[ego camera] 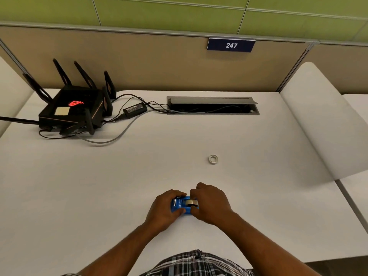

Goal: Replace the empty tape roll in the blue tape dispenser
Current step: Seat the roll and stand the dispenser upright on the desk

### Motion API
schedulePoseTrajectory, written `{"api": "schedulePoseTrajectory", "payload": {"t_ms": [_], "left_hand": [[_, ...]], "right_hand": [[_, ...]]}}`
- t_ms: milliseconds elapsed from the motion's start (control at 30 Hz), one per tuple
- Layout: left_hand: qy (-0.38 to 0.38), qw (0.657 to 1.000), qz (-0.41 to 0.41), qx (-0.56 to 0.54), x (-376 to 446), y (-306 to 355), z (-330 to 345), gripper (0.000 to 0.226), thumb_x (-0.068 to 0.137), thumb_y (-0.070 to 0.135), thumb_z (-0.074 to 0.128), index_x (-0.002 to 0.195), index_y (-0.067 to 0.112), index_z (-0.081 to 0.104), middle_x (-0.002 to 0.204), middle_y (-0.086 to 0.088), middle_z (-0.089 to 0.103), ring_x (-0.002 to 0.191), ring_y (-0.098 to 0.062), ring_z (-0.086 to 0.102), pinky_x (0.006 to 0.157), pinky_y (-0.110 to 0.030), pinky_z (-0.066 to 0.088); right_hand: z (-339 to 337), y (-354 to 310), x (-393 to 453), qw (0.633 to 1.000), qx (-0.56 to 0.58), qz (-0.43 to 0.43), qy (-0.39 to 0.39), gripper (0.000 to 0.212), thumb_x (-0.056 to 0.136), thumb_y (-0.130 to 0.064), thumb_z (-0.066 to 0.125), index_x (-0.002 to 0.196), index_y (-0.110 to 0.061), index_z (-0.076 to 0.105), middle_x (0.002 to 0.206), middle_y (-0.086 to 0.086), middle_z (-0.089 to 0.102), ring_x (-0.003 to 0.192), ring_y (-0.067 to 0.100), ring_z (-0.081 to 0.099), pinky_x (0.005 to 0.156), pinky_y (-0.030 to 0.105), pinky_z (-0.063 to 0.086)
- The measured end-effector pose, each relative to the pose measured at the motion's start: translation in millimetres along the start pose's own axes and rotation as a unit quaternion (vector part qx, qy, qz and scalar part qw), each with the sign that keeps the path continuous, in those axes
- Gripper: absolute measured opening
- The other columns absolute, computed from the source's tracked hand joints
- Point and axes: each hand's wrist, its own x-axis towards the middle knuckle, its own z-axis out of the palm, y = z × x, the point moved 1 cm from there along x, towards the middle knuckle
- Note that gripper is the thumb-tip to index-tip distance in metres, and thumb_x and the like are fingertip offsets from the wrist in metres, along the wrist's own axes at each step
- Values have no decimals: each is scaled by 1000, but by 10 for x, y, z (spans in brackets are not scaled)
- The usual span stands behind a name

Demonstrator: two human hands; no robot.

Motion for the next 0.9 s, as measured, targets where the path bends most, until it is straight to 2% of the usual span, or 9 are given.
{"api": "schedulePoseTrajectory", "payload": {"t_ms": [133,233,367,600,900], "left_hand": [[1,1000,-1,7,0,-30,3,49,72,29,84,114,41,63,112,24,66,105,3,63,98,-27,54],[1,1000,0,16,13,-21,14,50,73,30,84,114,46,60,112,27,64,105,6,62,99,-23,53],[6,1000,-2,3,10,-24,19,51,73,29,85,115,44,61,113,23,66,106,4,62,98,-25,53],[1,1000,-10,-10,9,-37,14,50,72,24,86,117,31,65,113,19,68,106,0,63,98,-28,53],[-17,1000,-15,13,39,-39,-15,52,72,29,85,118,34,63,114,20,66,106,3,62,97,-24,53]], "right_hand": [[-59,-1,52,1000,6,-10,-19,29,82,-44,69,103,-24,69,104,-2,64,89,22,65,67,32,46],[-84,76,44,998,54,4,-24,31,80,-43,73,107,-27,70,108,-4,66,95,19,65,78,33,54],[-61,142,-20,996,90,-8,-25,40,84,-44,71,121,-29,66,117,-6,67,104,15,63,89,31,54],[-21,188,-132,988,153,-10,-15,34,86,-39,72,119,-34,67,117,-12,67,100,8,64,88,28,55],[54,281,-162,966,254,51,-11,30,85,-34,79,113,-37,68,115,-17,68,94,4,69,83,27,61]]}}
